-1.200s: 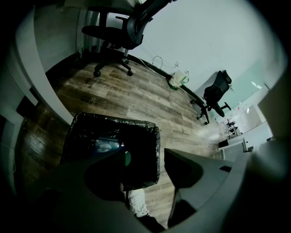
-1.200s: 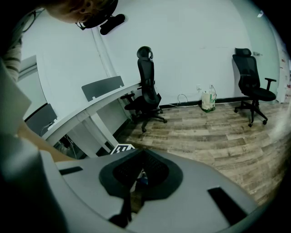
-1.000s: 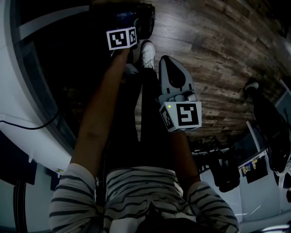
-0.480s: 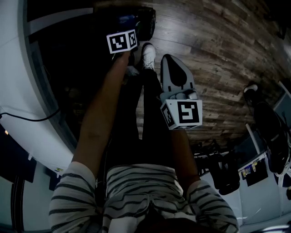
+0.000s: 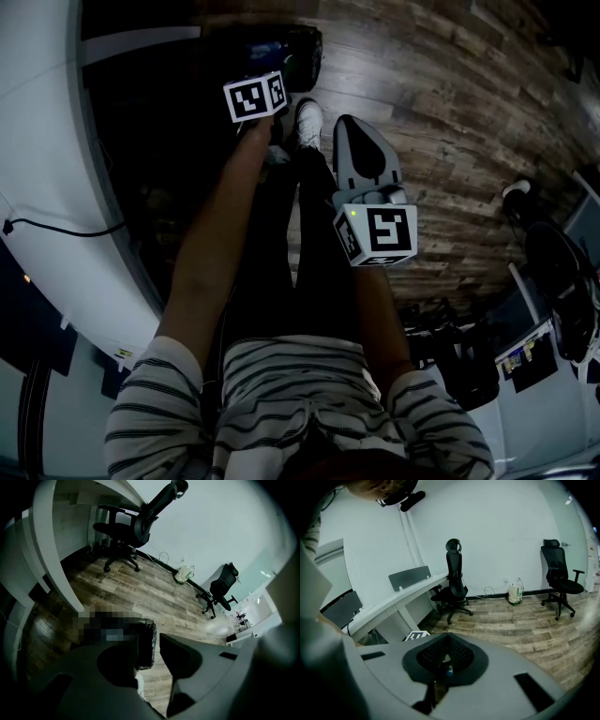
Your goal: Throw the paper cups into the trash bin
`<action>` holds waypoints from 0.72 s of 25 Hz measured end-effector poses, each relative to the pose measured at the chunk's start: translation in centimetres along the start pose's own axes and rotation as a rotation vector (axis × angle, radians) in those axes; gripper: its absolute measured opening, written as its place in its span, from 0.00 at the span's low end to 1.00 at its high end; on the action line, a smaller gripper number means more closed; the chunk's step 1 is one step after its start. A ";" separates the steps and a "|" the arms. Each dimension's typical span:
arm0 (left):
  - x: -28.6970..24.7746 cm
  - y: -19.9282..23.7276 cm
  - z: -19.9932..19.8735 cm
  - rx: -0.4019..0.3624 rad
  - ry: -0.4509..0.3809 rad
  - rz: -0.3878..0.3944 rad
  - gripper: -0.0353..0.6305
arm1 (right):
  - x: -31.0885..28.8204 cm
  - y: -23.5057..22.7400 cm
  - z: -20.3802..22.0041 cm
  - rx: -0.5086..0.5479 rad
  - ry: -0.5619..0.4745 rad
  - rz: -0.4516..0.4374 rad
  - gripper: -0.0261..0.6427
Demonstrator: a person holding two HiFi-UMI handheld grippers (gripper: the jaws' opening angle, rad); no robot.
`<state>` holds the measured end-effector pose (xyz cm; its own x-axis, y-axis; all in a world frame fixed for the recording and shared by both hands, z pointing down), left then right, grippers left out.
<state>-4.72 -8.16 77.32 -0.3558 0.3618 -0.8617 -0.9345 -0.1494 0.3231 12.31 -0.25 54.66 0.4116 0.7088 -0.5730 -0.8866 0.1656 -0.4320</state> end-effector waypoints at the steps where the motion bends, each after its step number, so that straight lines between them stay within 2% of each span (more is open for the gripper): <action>1: 0.3 -0.1 0.0 0.003 -0.005 0.000 0.28 | 0.2 0.1 -0.1 0.003 -0.001 0.000 0.06; 11: 3.3 -1.3 -1.7 -0.012 -0.079 0.012 0.20 | 1.4 0.4 -1.3 0.026 -0.030 -0.006 0.06; 18: 7.6 -2.1 -2.5 -0.015 -0.134 0.011 0.16 | 3.0 1.9 -2.8 0.046 -0.058 -0.019 0.06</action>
<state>-5.45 -7.44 69.13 -0.3653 0.4797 -0.7978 -0.9306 -0.1672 0.3256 12.45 0.27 50.14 0.4169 0.7437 -0.5226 -0.8878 0.2100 -0.4094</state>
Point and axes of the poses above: the fingertips, and each gripper's own axes: x backward along the fingers, y to its left, z out of its underside, the point moved 8 cm from there along x, backward along the fingers, and after that the axes turned 11 degrees about -x, right-handed, at the moved point
